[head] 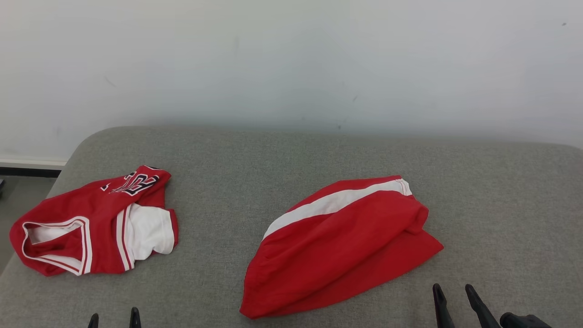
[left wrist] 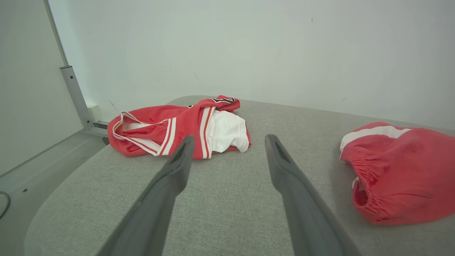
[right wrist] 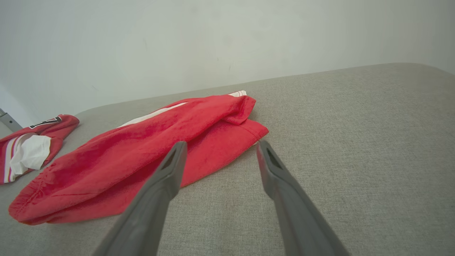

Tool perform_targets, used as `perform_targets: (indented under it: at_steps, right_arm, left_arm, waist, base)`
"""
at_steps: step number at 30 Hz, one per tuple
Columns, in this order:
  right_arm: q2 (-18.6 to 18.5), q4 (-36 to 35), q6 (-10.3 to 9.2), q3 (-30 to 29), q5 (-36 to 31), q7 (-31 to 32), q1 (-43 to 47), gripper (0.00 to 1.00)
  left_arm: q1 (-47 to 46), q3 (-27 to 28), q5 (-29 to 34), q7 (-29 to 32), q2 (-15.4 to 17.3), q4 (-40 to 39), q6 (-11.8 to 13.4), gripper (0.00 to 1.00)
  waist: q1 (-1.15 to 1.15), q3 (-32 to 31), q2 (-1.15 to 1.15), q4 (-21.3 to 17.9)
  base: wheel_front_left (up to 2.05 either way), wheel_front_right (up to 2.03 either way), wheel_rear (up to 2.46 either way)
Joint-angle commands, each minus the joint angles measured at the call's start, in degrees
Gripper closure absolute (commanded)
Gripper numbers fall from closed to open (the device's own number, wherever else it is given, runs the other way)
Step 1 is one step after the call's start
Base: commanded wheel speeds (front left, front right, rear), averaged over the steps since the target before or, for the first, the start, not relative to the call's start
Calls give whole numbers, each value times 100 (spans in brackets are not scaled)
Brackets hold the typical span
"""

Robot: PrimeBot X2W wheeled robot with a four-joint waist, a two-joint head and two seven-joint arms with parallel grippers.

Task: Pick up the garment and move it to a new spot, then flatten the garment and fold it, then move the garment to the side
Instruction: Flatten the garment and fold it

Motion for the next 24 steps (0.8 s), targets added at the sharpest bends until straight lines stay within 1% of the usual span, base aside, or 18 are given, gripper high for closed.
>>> perform_targets:
  at_steps: [1,7,10,13,16,21,24]
  right_arm:
    - [-3,33,-13,-26,14,-45,51,0]
    - [-3,84,-13,-88,-28,21,-144,0]
    - [-4,133,-13,-192,-50,271,-463,0]
    - [-3,277,-13,-360,-36,813,-974,0]
    - [-3,578,-13,-586,16,1494,-1535,0]
    - [-2,1354,-13,-1062,-70,2498,-2403,0]
    - [-3,1745,-13,-1328,-113,2853,-2854,0]
  left_arm:
    - [38,17,45,-20,-27,9,-34,0]
    - [-105,-39,63,-20,-52,35,-143,0]
    - [-142,-161,34,-20,-64,-3,-175,0]
    - [-197,-335,29,-20,-68,-51,-188,0]
    - [-267,-521,36,-20,-68,-102,-214,0]
    - [-448,-793,27,-20,-71,-208,-239,0]
    - [-546,-919,8,-20,-72,-265,-231,0]
  waist:
    - [1,5,0,5]
    - [1,55,0,2]
    - [1,129,0,9]
    - [1,234,0,49]
    - [1,378,0,123]
    - [1,657,0,329]
    - [1,806,0,452]
  base:
    - [0,0,0]
    - [0,0,0]
    - [0,0,0]
    - [0,0,0]
    - [0,0,0]
    - [0,0,0]
    - [0,0,0]
